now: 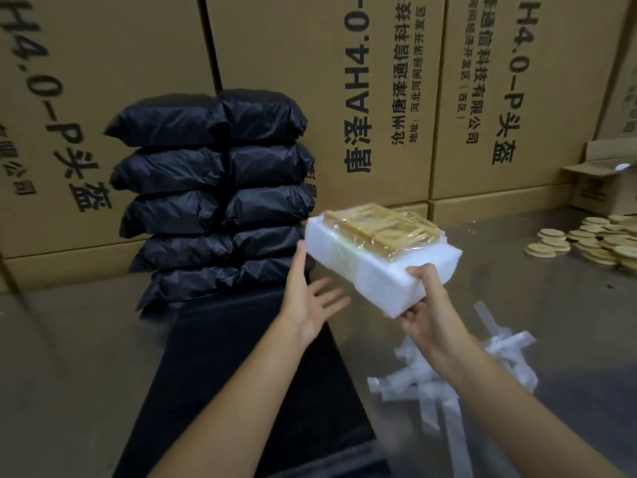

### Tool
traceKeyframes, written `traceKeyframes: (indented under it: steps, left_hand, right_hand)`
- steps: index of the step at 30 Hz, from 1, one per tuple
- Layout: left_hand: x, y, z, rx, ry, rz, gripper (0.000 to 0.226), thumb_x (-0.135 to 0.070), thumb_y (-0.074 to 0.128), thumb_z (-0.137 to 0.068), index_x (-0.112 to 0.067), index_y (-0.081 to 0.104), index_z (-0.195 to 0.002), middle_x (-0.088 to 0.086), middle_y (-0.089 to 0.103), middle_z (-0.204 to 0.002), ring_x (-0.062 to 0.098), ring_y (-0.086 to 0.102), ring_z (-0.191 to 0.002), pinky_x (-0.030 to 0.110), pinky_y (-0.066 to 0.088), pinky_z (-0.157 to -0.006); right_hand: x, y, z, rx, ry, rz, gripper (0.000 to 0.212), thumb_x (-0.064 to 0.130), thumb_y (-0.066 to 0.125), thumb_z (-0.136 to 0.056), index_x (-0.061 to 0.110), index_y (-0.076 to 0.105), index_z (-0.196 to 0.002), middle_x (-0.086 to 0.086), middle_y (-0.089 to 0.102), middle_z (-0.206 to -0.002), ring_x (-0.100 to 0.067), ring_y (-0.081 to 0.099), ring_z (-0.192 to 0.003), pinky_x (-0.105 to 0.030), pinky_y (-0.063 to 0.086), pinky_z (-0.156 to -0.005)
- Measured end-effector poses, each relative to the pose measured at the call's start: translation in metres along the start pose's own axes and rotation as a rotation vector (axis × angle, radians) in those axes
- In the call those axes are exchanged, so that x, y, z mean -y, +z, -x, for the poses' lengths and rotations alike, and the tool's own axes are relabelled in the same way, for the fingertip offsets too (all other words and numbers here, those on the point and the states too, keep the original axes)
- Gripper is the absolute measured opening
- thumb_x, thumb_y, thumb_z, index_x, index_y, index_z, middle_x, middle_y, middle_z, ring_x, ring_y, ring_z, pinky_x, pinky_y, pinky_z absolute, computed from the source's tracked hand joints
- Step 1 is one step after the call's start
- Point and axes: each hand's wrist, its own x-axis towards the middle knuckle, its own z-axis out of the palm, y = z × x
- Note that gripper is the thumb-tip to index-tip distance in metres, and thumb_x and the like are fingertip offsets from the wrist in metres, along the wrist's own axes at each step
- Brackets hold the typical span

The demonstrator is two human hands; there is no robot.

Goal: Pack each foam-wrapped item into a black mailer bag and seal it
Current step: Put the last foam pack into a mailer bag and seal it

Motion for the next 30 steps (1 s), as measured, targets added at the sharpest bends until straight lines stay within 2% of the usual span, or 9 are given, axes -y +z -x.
traceKeyframes:
  steps: [3, 6, 8, 12, 15, 19, 21, 26, 30]
  left_hand:
    - [-0.022, -0.016, 0.038, -0.005, 0.025, -0.067, 0.069, -0.058, 0.075, -0.078, -0.023, 0.055, -0.132, 0.013, 0.067, -0.121, 0.033, 0.067, -0.109, 0.049, 0.054, -0.096]
    - [-0.034, -0.047, 0.076, -0.061, 0.014, -0.028, 0.056, -0.048, 0.085, -0.072, -0.024, 0.061, -0.116, 0.014, 0.074, -0.111, 0.033, 0.071, -0.104, 0.050, 0.055, -0.094]
    - [-0.035, -0.068, 0.098, -0.076, 0.030, -0.038, 0.057, -0.045, 0.085, -0.071, -0.024, 0.061, -0.118, 0.013, 0.076, -0.103, 0.033, 0.073, -0.099, 0.049, 0.057, -0.092]
    - [-0.036, -0.095, 0.132, -0.105, 0.072, -0.068, 0.053, -0.044, 0.081, -0.072, -0.026, 0.062, -0.119, 0.011, 0.076, -0.099, 0.031, 0.074, -0.096, 0.045, 0.059, -0.086]
    - [-0.040, -0.111, 0.153, -0.063, 0.068, -0.171, 0.053, -0.049, 0.081, -0.074, -0.028, 0.062, -0.119, 0.008, 0.076, -0.108, 0.028, 0.072, -0.102, 0.045, 0.058, -0.089]
    - [-0.045, -0.129, 0.180, -0.063, 0.052, -0.488, 0.068, -0.064, 0.082, -0.069, -0.035, 0.058, -0.125, 0.000, 0.074, -0.115, 0.020, 0.072, -0.103, 0.040, 0.060, -0.083]
    - [-0.043, -0.143, 0.191, -0.130, 0.072, -0.771, 0.073, -0.069, 0.082, -0.062, -0.041, 0.056, -0.124, -0.009, 0.075, -0.107, 0.010, 0.070, -0.103, 0.033, 0.056, -0.089]
    - [-0.025, -0.180, 0.201, 0.015, 0.022, -1.438, 0.043, -0.035, 0.088, -0.072, -0.038, 0.067, -0.109, -0.018, 0.052, -0.125, 0.005, 0.048, -0.122, 0.020, 0.034, -0.101]
    - [-0.027, -0.181, 0.206, 0.102, 0.192, -1.772, 0.038, -0.031, 0.075, -0.086, -0.033, 0.064, -0.121, -0.016, 0.053, -0.129, 0.005, 0.051, -0.120, 0.018, 0.040, -0.100]
  right_hand:
    - [-0.018, 0.013, 0.032, 0.017, 0.088, 0.048, 0.039, 0.032, 0.067, -0.088, 0.020, 0.060, -0.124, -0.010, 0.074, -0.117, -0.023, 0.072, -0.102, -0.033, 0.058, -0.071]
    - [-0.032, 0.026, 0.065, 0.106, 0.099, 0.106, 0.057, 0.034, 0.074, -0.068, 0.018, 0.062, -0.122, -0.007, 0.077, -0.109, -0.021, 0.075, -0.092, -0.031, 0.059, -0.063]
    - [-0.043, 0.032, 0.083, 0.190, 0.136, 0.078, 0.068, 0.037, 0.079, -0.064, 0.020, 0.059, -0.127, -0.005, 0.076, -0.114, -0.021, 0.075, -0.098, -0.033, 0.060, -0.068]
    - [-0.058, 0.040, 0.109, 0.364, 0.228, -0.033, 0.062, 0.057, 0.072, -0.083, 0.038, 0.051, -0.138, 0.003, 0.067, -0.133, -0.021, 0.066, -0.121, -0.044, 0.057, -0.091]
    - [-0.066, 0.050, 0.120, 0.313, 0.271, -0.080, 0.054, 0.053, 0.069, -0.087, 0.034, 0.055, -0.136, 0.001, 0.070, -0.129, -0.020, 0.067, -0.118, -0.042, 0.058, -0.089]
    - [-0.072, 0.051, 0.123, 0.177, 0.267, -0.152, 0.051, 0.049, 0.070, -0.085, 0.031, 0.059, -0.132, 0.000, 0.073, -0.122, -0.021, 0.071, -0.110, -0.039, 0.061, -0.079]
    - [-0.074, 0.048, 0.123, 0.130, 0.255, -0.169, 0.050, 0.047, 0.070, -0.085, 0.031, 0.059, -0.131, 0.000, 0.075, -0.119, -0.021, 0.073, -0.107, -0.040, 0.061, -0.078]
    - [-0.082, 0.037, 0.125, 0.012, 0.295, -0.259, 0.048, 0.041, 0.073, -0.085, 0.026, 0.058, -0.128, -0.004, 0.077, -0.112, -0.024, 0.075, -0.099, -0.044, 0.063, -0.077]
    - [-0.085, 0.030, 0.127, -0.017, 0.304, -0.286, 0.048, 0.038, 0.075, -0.084, 0.024, 0.058, -0.127, -0.006, 0.077, -0.110, -0.025, 0.075, -0.097, -0.043, 0.063, -0.076]
